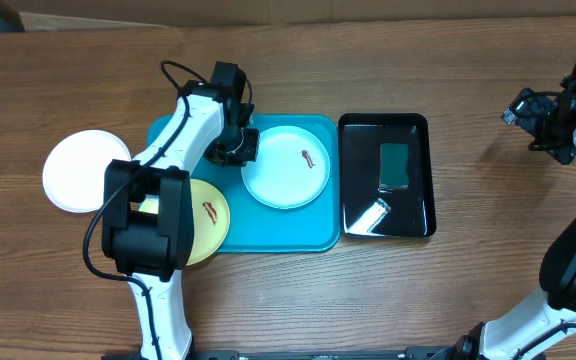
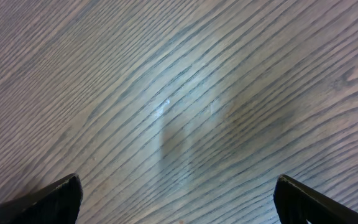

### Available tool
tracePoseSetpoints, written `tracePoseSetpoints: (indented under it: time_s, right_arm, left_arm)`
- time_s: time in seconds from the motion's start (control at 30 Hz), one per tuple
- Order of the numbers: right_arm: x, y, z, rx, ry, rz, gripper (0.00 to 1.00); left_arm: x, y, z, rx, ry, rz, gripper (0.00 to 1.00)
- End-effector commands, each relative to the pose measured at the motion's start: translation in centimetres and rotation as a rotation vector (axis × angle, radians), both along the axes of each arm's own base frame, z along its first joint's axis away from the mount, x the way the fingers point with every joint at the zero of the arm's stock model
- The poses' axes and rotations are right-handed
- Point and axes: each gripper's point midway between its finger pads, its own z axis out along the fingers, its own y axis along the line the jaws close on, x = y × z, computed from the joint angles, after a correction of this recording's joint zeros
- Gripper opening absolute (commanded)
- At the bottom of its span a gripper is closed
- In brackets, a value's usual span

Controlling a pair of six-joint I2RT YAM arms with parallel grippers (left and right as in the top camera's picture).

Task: Clean dirty plates on tray and stack at the side
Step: 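Grip the light-blue plate's rim and slide it to the tray center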

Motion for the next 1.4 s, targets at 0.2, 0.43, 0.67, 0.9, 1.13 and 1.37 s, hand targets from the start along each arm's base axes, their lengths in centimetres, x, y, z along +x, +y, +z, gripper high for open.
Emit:
tracePoseSetpoints:
  time_s: [0.2,0.43,0.67,0.9,1.13,1.37]
  right_arm:
    - [0.3,-0.1,1.3,-0.011,-0.034,0.000,1.00]
    - [0.3,-0.1,1.3,-0.011,-0.034,0.000,1.00]
    - [0.3,-0.1,1.3,-0.011,-0.034,0.000,1.00]
    - [0.3,-0.1,1.3,-0.011,-0.034,0.000,1.00]
    - [0.3,-0.1,1.3,-0.011,-0.034,0.000,1.00]
    - [0.3,-0.1,1.3,-0.011,-0.034,0.000,1.00]
  left_arm:
    - [-1.8,0.4,0.3,0.024,0.069,-0.008,0.27]
    - [-2.2,0.3,0.4,0.013,0.087,-0.008,0.10]
    - [-2.0,1.7,0.3,0.090,0.074,-0.005,0.08]
    - [-1.8,2.2,0.3,0.121,0.066,0.037,0.20]
    - [-1.8,1.9,0.3,0.103,0.070,0.059,0.20]
    - [-1.2,1.8,0.3,0.097,0.049,0.113,0.17]
